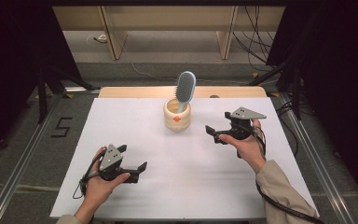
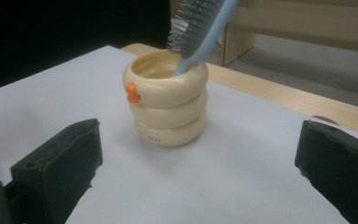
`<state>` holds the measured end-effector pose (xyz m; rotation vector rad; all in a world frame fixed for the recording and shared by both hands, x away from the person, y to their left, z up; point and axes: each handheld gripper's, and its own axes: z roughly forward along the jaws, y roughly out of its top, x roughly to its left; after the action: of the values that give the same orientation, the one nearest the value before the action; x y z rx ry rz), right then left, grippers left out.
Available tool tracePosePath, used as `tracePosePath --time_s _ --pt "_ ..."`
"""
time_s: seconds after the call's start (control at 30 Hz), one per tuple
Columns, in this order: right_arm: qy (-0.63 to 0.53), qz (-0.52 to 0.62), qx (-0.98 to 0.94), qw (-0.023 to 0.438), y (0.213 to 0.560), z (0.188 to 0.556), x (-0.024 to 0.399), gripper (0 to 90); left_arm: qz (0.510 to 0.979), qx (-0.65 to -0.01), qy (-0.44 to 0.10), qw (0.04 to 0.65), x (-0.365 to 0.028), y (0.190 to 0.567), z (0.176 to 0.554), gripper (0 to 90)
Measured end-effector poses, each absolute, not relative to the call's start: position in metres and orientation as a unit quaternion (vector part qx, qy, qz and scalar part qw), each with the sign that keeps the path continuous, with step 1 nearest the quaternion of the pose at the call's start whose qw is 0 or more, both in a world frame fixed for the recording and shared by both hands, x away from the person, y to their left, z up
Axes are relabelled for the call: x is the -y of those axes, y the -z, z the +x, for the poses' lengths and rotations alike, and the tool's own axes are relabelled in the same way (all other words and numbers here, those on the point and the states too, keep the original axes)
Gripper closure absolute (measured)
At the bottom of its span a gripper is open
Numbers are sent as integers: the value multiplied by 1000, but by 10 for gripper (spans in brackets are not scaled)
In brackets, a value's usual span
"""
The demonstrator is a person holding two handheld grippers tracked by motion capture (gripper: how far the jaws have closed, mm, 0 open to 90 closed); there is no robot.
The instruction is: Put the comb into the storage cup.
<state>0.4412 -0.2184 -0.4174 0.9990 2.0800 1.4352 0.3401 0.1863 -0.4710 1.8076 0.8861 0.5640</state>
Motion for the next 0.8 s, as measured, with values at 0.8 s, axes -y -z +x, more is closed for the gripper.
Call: tracePosePath --time_s 0.8 --pt "-508 345 -764 200 430 407 242 17 747 -367 -234 502 -187 471 340 9"
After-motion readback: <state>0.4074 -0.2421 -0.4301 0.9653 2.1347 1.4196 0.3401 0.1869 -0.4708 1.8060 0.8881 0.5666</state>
